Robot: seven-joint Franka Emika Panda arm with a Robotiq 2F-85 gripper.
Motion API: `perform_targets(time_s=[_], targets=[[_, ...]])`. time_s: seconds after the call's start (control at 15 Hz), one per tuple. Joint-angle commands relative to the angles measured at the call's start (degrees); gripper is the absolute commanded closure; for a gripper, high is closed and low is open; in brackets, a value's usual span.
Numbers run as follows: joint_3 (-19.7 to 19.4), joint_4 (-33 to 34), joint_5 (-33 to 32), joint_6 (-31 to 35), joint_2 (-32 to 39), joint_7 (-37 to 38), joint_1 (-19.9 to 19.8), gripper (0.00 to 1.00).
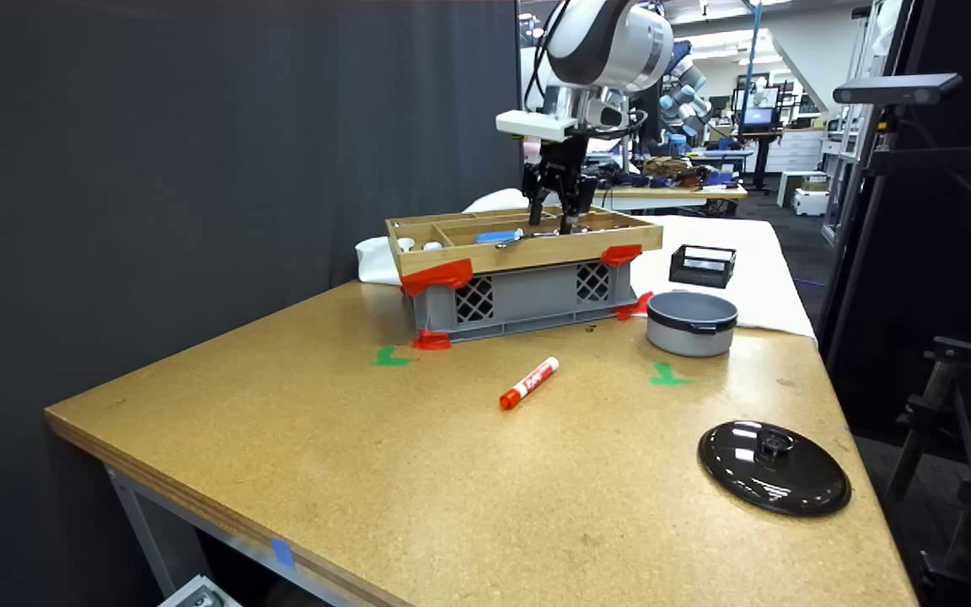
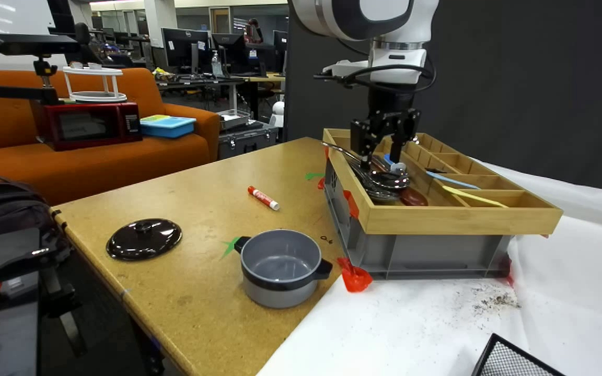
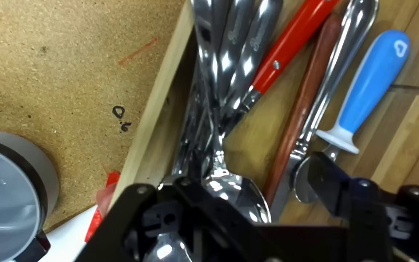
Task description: Remove the spoon from the crate and put it on the table
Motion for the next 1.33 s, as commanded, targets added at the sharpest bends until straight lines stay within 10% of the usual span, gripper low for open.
perform_targets(time_s=[0.0, 0.67, 1.27], targets=[[0.65, -3.18, 0.48, -0.22, -1.90, -0.74, 0.48, 0.24], [0.74, -5.72, 0.66, 0.14, -3.68, -0.25, 1.37, 0.98], [-1.34, -3.88, -0.48, -3.64, -5.60, 6.12, 2.43, 0.98]])
